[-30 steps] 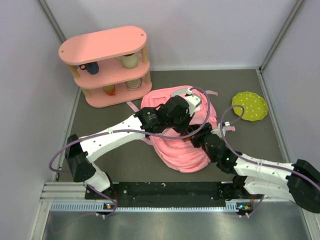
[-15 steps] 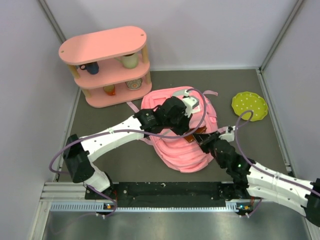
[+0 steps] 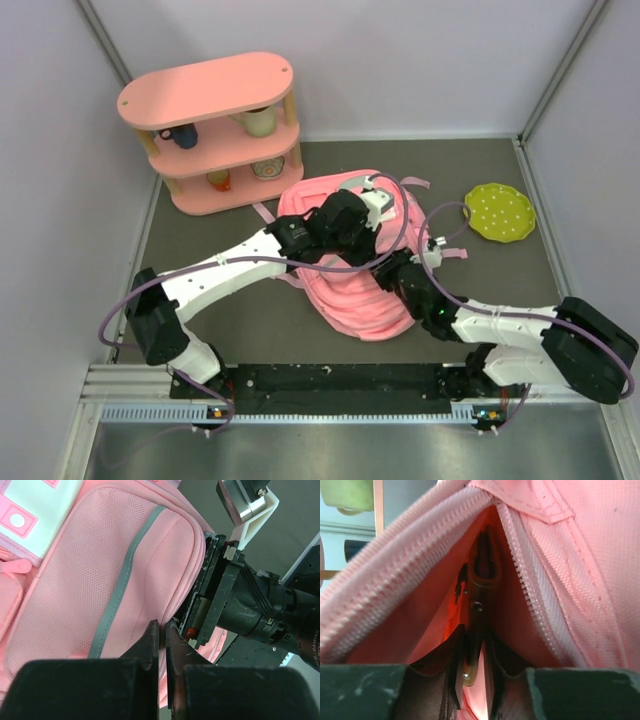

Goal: Pack the student bag
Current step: Place the book in the student bag, then zip the student bag at the center of the board.

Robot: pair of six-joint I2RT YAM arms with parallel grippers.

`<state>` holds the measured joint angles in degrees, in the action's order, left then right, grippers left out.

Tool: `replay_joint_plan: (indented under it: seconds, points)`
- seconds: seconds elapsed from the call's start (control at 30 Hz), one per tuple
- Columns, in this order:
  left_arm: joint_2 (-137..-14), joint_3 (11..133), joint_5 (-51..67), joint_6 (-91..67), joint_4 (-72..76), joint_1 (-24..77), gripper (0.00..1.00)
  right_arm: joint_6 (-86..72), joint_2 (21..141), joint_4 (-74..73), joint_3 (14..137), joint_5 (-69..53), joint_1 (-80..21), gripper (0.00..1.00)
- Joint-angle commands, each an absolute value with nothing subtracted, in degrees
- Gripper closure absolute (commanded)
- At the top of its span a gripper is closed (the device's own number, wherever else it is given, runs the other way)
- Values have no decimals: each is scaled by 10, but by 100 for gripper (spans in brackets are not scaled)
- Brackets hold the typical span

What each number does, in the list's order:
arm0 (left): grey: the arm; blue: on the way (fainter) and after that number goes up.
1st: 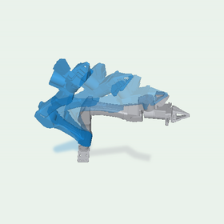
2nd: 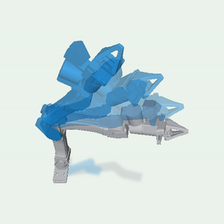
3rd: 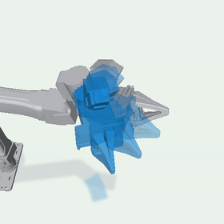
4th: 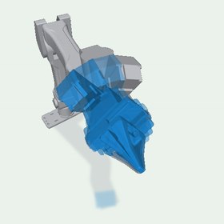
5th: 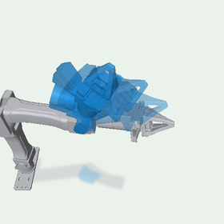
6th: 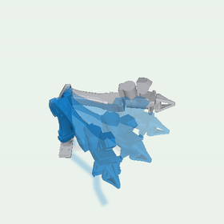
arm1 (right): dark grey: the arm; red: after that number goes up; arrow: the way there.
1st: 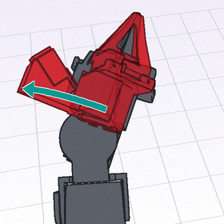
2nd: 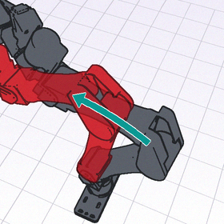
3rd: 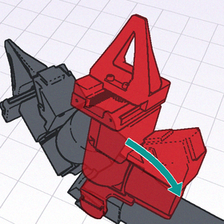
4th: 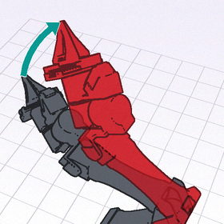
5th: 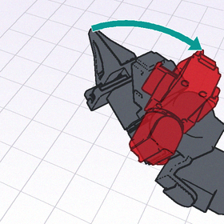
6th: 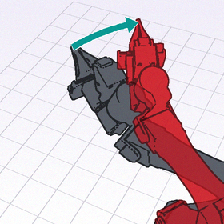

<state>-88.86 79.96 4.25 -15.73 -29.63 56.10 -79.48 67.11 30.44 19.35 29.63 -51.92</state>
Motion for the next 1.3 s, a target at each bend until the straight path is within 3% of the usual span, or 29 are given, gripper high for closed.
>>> replay_joint_plan:
  seconds: [0.0, 0.07, 0.1, 0.27, 0.53, 0.6, 0.67, 0.73, 0.8, 0.87, 1.0, 1.17, 1.27]
  points:
    - [-853, 809, 81, -178, -236, 569, 100, -775, 687, 393, 210, 270, -513, 70]
    - [-850, 802, 72, -179, -235, 566, 100, -763, 660, 329, 200, 254, -514, 50]
    - [-849, 799, 71, -182, -234, 562, 100, -763, 627, 300, 199, 251, -514, 46]
    - [-845, 782, 69, -190, -225, 549, 100, -750, 513, 164, 171, 248, -514, 36]
    - [-845, 759, 89, -202, -205, 537, 98, -732, 346, -47, 170, 196, -515, 34]
    - [-845, 753, 133, -191, -204, 537, 71, -701, 289, -71, 170, 175, -516, 34]
    - [-832, 754, 148, -191, -235, 537, 35, -712, 238, -165, 181, 175, -516, 34]
    - [-789, 723, 113, -199, -235, 537, 25, -702, 208, -222, 199, 169, -516, 35]
    - [-747, 690, 58, -219, -231, 529, 9, -701, 172, -286, 204, 150, -516, 37]
    - [-679, 629, 8, -234, -204, 514, 1, -700, 154, -280, 199, 118, -522, 39]
    - [-621, 554, 10, -276, -192, 413, 1, -662, 209, -209, 217, 106, -541, 42]
    - [-663, 532, 122, -286, -140, 347, 1, -621, 372, -174, 301, 212, -611, 43]
    - [-712, 557, 122, -276, -157, 330, 2, -626, 468, -168, 360, 278, -663, 42]
